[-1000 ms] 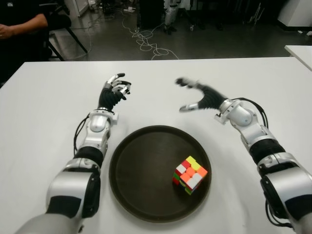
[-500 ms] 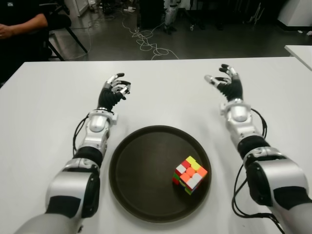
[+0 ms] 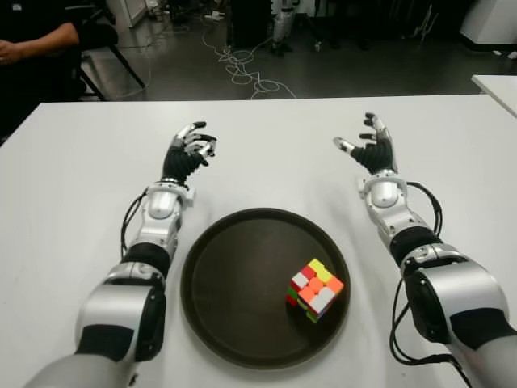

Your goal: Pick up the Rubik's Cube and put it in the plate

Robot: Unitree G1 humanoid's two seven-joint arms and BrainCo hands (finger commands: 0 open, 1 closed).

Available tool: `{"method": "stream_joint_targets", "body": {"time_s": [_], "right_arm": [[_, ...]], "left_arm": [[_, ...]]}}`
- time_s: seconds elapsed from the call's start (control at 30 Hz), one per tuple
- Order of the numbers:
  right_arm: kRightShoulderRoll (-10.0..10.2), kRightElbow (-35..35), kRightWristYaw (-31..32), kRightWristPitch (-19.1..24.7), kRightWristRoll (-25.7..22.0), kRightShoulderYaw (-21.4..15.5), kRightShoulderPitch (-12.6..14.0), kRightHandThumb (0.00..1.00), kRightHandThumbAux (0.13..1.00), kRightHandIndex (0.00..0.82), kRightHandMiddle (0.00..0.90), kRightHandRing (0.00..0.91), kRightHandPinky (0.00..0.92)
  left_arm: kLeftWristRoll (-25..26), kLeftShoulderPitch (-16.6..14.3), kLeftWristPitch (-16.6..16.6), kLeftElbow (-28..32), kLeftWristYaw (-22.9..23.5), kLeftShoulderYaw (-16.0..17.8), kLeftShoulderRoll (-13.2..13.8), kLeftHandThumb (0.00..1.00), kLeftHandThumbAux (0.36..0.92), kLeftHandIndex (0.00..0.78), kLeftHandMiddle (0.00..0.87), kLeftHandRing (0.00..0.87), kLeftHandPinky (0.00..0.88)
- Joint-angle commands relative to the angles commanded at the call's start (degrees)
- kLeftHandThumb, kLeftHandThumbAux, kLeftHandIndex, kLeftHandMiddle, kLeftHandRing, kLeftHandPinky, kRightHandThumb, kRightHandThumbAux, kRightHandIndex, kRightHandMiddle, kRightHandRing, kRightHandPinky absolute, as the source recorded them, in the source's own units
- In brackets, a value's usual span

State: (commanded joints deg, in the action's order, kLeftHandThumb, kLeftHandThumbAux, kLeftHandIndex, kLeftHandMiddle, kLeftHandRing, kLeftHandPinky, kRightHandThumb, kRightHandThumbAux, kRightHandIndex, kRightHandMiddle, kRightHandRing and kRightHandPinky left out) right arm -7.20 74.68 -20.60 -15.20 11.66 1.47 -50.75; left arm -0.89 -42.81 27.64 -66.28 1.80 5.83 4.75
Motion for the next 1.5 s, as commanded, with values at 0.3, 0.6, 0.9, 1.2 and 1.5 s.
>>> {"method": "stream_joint_targets", "body": {"time_s": [0.3,0.6,0.9,1.2,1.5], "right_arm": [[0.2,0.0,3.3,1.8,-1.0,-1.0,-0.1,0.092,0.731,0.070,0.093,0.126,0.153],[0.2,-0.2,3.8,1.1,-0.4,-0.7,0.2,0.092,0.733,0.077,0.096,0.116,0.135],[0.3,-0.2,3.7,0.1,0.2,-0.1,0.5,0.087,0.714,0.079,0.109,0.128,0.139],[0.3,-0.3,2.6,-0.2,1.3,1.0,0.5,0.078,0.734,0.070,0.110,0.127,0.131],[0.3,-0.4,1.6,-0.8,2.6,1.7,0.7,0.091,0.717,0.080,0.128,0.154,0.168]], "left_arm": [[0.8,0.0,-0.5,0.0,0.8,0.6,-0.2,0.299,0.734,0.228,0.407,0.494,0.554],[0.7,0.0,-0.3,0.0,1.2,0.5,0.0,0.315,0.721,0.219,0.401,0.494,0.556],[0.3,0.0,0.3,-0.3,0.9,0.3,0.2,0.311,0.710,0.218,0.380,0.476,0.545],[0.5,-0.1,0.4,-0.6,0.9,0.5,0.2,0.326,0.704,0.225,0.392,0.489,0.548],[0.2,-0.2,0.2,-0.7,0.7,0.3,0.3,0.313,0.715,0.216,0.411,0.505,0.572]]}}
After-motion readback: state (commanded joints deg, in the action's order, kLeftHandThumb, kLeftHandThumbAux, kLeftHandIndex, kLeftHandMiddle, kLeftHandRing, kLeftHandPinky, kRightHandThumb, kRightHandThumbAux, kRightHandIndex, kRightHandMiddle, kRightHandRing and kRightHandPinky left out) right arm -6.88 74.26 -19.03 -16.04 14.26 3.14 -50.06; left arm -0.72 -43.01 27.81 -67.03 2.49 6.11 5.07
